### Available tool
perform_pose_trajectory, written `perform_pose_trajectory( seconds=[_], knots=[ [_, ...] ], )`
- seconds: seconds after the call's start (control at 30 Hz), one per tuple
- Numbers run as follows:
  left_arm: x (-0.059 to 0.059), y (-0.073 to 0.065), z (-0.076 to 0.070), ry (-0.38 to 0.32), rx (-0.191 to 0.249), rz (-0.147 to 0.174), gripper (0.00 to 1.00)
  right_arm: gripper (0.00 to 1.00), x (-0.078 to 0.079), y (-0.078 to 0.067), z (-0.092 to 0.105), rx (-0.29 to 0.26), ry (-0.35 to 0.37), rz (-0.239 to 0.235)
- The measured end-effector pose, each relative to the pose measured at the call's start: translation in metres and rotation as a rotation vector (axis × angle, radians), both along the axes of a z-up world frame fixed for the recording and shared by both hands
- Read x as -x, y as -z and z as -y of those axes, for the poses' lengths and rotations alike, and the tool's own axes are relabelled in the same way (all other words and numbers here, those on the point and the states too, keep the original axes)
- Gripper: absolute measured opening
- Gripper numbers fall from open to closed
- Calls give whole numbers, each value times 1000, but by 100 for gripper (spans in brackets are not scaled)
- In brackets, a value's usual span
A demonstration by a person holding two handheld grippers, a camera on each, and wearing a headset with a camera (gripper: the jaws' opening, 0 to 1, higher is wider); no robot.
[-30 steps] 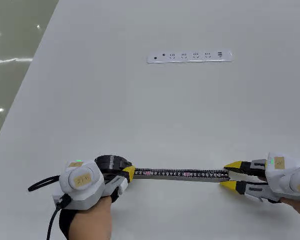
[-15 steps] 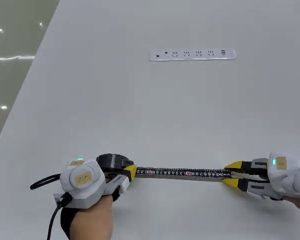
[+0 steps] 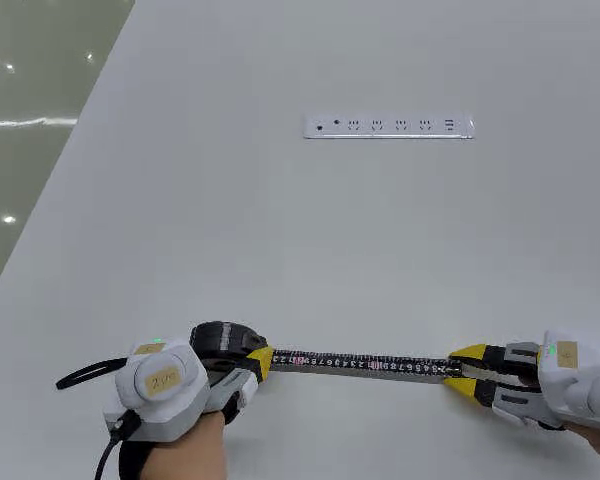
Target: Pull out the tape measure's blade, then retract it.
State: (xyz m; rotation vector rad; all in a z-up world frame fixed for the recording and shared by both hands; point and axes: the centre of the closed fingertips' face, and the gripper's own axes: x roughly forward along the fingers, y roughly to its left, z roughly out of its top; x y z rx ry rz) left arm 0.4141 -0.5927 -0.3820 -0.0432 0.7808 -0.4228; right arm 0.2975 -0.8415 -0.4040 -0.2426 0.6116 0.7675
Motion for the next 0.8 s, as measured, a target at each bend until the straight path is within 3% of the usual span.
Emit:
perform_pose_trajectory(
  seconds=[0.17,0.4,0.8],
  knots=[
    [-2,-4,1,9,-19,26,63,15,0,0,-1,-3,1,-2],
    [-4,-4,0,-2,-9,20,61,15,0,0,-1,-3,-1,-5],
    [-5,-2,0,16,-51,-37,60,15,-1,0,0,-3,2,-14]
  ],
)
